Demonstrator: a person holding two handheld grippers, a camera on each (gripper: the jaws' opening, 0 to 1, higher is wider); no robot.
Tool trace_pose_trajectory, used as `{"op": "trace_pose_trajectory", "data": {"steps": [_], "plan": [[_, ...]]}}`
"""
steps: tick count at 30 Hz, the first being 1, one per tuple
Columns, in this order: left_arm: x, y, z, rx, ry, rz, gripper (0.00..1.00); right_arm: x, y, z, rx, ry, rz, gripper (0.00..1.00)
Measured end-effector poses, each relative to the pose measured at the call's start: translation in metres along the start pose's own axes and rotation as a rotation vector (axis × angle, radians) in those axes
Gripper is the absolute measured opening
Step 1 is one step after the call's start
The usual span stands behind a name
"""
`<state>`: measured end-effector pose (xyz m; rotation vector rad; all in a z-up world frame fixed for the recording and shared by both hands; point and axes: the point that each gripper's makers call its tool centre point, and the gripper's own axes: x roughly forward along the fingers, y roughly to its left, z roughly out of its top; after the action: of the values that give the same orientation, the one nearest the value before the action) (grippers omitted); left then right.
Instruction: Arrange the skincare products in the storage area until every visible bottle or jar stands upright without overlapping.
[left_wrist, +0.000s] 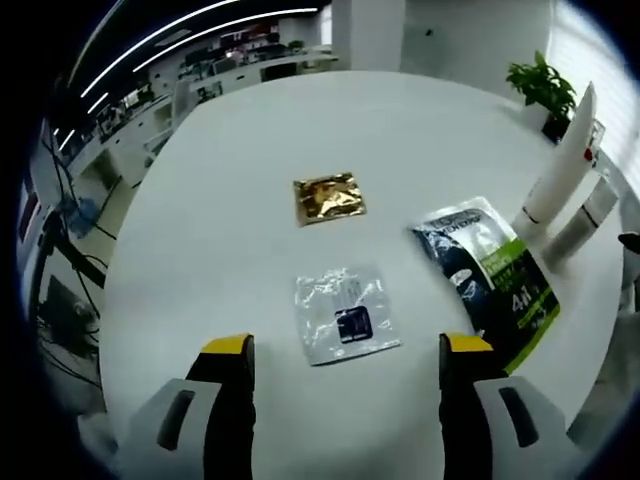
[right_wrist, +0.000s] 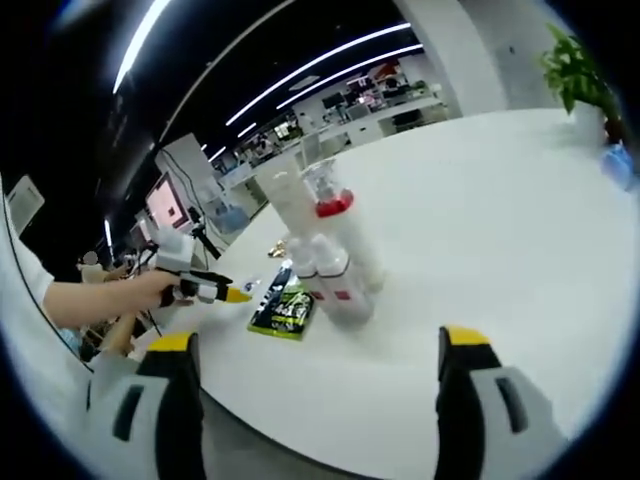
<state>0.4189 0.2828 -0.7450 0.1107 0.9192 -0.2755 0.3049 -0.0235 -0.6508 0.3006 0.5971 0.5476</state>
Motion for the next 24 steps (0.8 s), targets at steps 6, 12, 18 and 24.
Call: {"op": "trace_pose_trajectory", "data": {"steps": [6,12,18,24], "plan": [[0.007,0.003,0.008,-0.009,-0.010,0.017,0.68,0.004,-0.002,-0.001,0.007,0.008,-0.003,0.99],[0.011,0.003,0.012,-0.008,-0.002,0.021,0.65,0.006,-0.005,0.001,0.005,0.006,-0.005,0.99],[0.018,0.004,0.016,-0.010,0.009,0.022,0.58,0.008,-0.008,0.002,0.009,0.001,-0.007,0.99],[0.018,0.003,0.016,-0.015,0.009,0.024,0.55,0.008,-0.007,-0.003,0.019,0.006,-0.003,0.99]]}}
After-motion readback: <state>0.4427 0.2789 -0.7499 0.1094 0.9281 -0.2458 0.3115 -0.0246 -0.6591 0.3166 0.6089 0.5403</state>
